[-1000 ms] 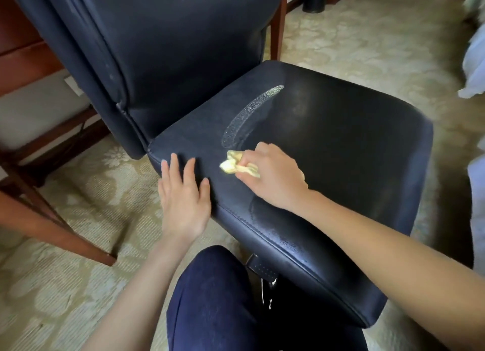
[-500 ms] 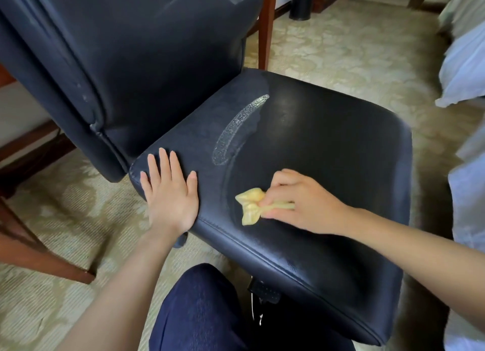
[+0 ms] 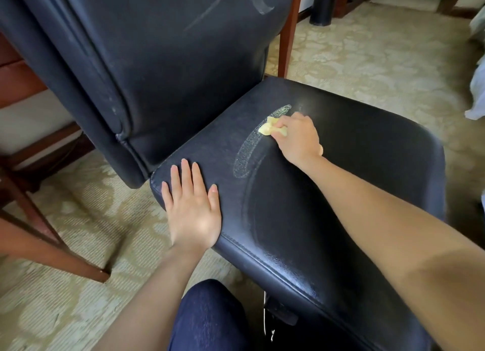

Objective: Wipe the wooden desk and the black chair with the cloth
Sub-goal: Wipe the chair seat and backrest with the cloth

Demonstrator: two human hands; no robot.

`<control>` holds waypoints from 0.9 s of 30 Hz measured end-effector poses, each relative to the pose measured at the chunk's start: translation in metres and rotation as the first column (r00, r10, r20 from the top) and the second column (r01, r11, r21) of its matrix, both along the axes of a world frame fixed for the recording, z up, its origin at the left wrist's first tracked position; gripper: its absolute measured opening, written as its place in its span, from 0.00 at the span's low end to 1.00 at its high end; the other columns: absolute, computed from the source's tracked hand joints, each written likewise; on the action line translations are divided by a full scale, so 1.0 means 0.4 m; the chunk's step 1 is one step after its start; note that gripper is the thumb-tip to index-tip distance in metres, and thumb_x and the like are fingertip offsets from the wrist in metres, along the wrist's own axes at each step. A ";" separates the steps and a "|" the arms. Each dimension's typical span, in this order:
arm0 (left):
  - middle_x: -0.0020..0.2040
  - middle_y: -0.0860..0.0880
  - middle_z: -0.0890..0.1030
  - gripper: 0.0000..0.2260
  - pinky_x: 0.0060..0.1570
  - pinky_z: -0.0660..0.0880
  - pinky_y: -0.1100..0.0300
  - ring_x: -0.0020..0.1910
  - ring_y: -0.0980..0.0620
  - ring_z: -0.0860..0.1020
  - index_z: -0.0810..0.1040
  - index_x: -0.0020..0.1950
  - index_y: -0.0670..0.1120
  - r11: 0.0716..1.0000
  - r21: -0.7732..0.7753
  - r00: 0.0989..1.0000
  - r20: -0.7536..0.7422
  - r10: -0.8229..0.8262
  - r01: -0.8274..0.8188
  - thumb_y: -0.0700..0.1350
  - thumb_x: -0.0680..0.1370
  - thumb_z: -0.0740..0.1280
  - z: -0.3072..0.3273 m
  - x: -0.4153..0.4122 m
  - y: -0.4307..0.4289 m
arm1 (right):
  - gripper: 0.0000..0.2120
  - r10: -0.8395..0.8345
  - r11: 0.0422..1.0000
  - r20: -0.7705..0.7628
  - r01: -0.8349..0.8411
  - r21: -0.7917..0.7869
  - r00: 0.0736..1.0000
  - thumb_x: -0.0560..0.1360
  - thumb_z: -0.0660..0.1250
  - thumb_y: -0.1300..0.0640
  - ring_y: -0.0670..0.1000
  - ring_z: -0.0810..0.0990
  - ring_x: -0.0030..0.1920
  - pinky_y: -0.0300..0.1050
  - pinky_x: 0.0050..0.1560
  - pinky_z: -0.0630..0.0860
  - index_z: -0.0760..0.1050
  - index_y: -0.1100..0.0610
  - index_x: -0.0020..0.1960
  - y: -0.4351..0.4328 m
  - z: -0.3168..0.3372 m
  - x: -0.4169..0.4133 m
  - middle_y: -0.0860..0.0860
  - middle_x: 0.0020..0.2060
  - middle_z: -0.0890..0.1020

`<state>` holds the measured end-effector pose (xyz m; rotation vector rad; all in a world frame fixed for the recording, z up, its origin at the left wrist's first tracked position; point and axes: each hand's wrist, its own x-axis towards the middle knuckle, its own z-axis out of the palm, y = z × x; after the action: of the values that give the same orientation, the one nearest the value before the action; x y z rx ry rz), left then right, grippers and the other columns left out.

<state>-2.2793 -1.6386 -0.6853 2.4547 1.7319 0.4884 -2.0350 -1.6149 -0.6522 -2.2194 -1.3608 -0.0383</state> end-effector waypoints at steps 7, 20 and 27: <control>0.79 0.47 0.48 0.27 0.74 0.39 0.49 0.77 0.48 0.43 0.50 0.78 0.44 1.000 0.009 1.000 0.019 0.006 -0.006 0.53 0.81 0.44 -0.002 -0.005 -0.002 | 0.11 0.316 0.945 0.083 -0.321 0.057 0.945 0.75 0.67 0.53 0.56 0.72 0.49 0.49 0.46 0.70 0.79 0.55 0.56 -0.041 -0.002 -0.165 0.55 0.46 0.76; 0.79 0.48 0.47 0.26 0.74 0.37 0.51 0.77 0.49 0.42 0.49 0.78 0.45 1.000 -0.010 0.999 0.034 -0.002 0.003 0.52 0.82 0.43 0.006 -0.011 -0.006 | 0.05 0.694 0.720 0.000 -0.694 0.008 0.720 0.71 0.73 0.54 0.44 0.68 0.42 0.34 0.39 0.61 0.82 0.53 0.46 -0.368 0.021 -0.192 0.48 0.38 0.75; 0.79 0.48 0.47 0.26 0.74 0.38 0.50 0.77 0.49 0.43 0.49 0.78 0.44 1.000 -0.009 1.000 0.007 0.009 -0.009 0.53 0.82 0.44 0.006 -0.006 -0.010 | 0.07 0.826 0.555 -0.068 -0.829 -0.066 0.559 0.73 0.71 0.50 0.46 0.71 0.41 0.46 0.36 0.74 0.83 0.49 0.49 -0.468 0.035 -0.128 0.47 0.39 0.76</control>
<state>-2.2818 -1.6425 -0.6830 2.4373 1.7391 0.4887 -2.0862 -1.8020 -0.6384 -1.3904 -2.2970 0.4088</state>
